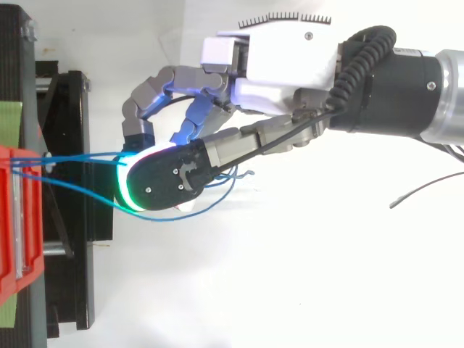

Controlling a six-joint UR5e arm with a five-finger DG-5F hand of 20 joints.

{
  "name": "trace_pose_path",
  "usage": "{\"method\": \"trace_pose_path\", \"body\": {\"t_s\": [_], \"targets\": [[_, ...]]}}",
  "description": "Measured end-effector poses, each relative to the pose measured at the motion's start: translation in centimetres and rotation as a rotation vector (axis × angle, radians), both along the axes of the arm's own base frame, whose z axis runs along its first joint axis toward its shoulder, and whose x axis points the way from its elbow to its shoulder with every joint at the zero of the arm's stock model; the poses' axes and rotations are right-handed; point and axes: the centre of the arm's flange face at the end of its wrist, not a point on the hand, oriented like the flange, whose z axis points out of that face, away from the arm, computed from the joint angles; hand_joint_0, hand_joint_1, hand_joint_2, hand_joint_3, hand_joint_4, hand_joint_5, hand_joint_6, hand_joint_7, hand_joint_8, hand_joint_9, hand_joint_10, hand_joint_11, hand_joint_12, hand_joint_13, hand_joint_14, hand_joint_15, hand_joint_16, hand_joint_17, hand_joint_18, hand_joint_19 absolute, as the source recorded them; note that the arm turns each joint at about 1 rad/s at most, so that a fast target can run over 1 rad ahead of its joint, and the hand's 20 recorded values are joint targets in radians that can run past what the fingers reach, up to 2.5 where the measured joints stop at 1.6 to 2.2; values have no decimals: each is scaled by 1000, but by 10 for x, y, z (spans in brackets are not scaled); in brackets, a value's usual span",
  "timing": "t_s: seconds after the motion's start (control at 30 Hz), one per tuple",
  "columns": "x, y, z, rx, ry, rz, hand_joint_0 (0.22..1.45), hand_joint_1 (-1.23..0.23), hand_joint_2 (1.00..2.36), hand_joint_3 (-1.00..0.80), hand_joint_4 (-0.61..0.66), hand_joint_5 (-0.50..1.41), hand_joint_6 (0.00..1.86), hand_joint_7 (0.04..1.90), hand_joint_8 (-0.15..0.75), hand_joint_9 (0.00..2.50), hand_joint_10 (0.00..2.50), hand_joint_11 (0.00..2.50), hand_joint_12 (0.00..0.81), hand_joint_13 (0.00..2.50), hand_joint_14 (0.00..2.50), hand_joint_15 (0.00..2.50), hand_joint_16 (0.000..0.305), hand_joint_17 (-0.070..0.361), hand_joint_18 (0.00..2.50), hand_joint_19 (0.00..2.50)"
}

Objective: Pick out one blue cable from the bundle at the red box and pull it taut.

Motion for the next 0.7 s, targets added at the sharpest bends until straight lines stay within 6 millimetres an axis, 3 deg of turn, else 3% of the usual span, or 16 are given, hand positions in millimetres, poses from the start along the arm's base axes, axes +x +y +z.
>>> {"method": "trace_pose_path", "body": {"t_s": [0.33, 0.5, 0.53, 0.57, 0.6, 0.7], "targets": [[0, 0, 1, -2, 0, 0, 601, -738, 1016, -316, 111, -184, 888, 1117, 274, 945, 26, 1102, 326, 900, 26, 695, 45, 100, 818, 877], [0, 0, 1, -2, -1, 0, 589, -724, 1000, -500, 156, -188, 896, 1032, 265, 941, 25, 1110, 320, 897, 25, 689, 45, 100, 818, 878], [0, 0, 1, -2, -1, 0, 571, -676, 1000, -500, 155, -184, 893, 1023, 267, 951, 25, 1109, 322, 899, 25, 691, 45, 101, 822, 876], [0, 0, 1, -2, -1, 0, 552, -428, 1000, -500, 149, -172, 878, 1038, 271, 995, 26, 1099, 323, 908, 24, 694, 45, 102, 823, 890], [0, 0, 1, -2, -1, 0, 557, -348, 1000, -500, 141, -165, 871, 1042, 266, 1008, 25, 1085, 323, 912, 25, 686, 45, 100, 822, 900], [0, 0, 1, -2, -1, 0, 588, -286, 1000, -500, 121, -158, 862, 1049, 264, 1032, 26, 1078, 322, 920, 24, 692, 43, 98, 820, 914]]}}
